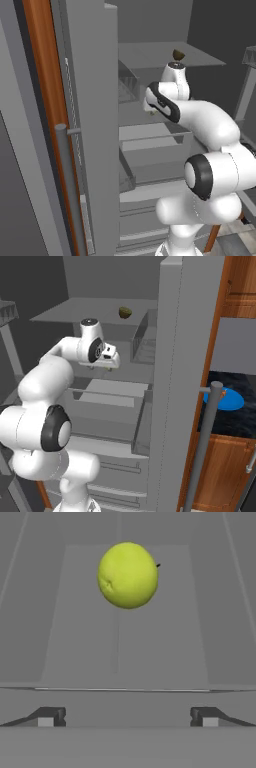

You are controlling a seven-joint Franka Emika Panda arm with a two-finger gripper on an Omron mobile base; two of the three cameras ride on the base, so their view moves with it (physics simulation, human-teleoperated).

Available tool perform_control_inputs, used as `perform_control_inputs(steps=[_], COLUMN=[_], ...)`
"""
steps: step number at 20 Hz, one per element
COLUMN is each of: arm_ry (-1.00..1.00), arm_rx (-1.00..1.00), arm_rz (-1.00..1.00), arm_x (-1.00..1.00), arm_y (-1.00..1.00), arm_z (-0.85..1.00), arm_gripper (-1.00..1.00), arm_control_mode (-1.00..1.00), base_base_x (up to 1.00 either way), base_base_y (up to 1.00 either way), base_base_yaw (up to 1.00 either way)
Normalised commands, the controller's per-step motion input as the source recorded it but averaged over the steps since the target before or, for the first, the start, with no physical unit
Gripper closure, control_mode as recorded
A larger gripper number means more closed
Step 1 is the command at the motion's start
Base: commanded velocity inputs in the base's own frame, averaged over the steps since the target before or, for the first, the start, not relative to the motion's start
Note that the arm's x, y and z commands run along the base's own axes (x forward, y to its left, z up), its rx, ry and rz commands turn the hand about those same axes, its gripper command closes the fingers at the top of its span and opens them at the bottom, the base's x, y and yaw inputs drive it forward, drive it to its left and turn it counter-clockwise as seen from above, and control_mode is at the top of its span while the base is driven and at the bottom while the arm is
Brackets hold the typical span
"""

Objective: Place the cold items (kiwi and pear) from the fridge in one tupperware on the dining counter. Place the warm items (hot dog and kebab skewer) in the stove area in another tupperware.

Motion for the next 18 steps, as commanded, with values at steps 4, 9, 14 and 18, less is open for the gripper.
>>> perform_control_inputs(steps=[4, 9, 14, 18], arm_ry=[0.0, 0.0, 0.0, 0.0], arm_rx=[-0.01, 0.0, 0.0, 0.0], arm_rz=[0.01, 0.0, 0.0, 0.0], arm_x=[0.31, 0.3, 0.35, 0.29], arm_y=[0.0, 0.0, 0.0, 0.01], arm_z=[-0.03, 0.0, 0.0, -0.08], arm_gripper=[-1.0, -1.0, -1.0, -1.0], arm_control_mode=[-1.0, -1.0, -1.0, -1.0], base_base_x=[0.0, 0.0, 0.0, 0.0], base_base_y=[0.0, 0.0, 0.0, 0.0], base_base_yaw=[0.0, 0.0, 0.0, 0.0])
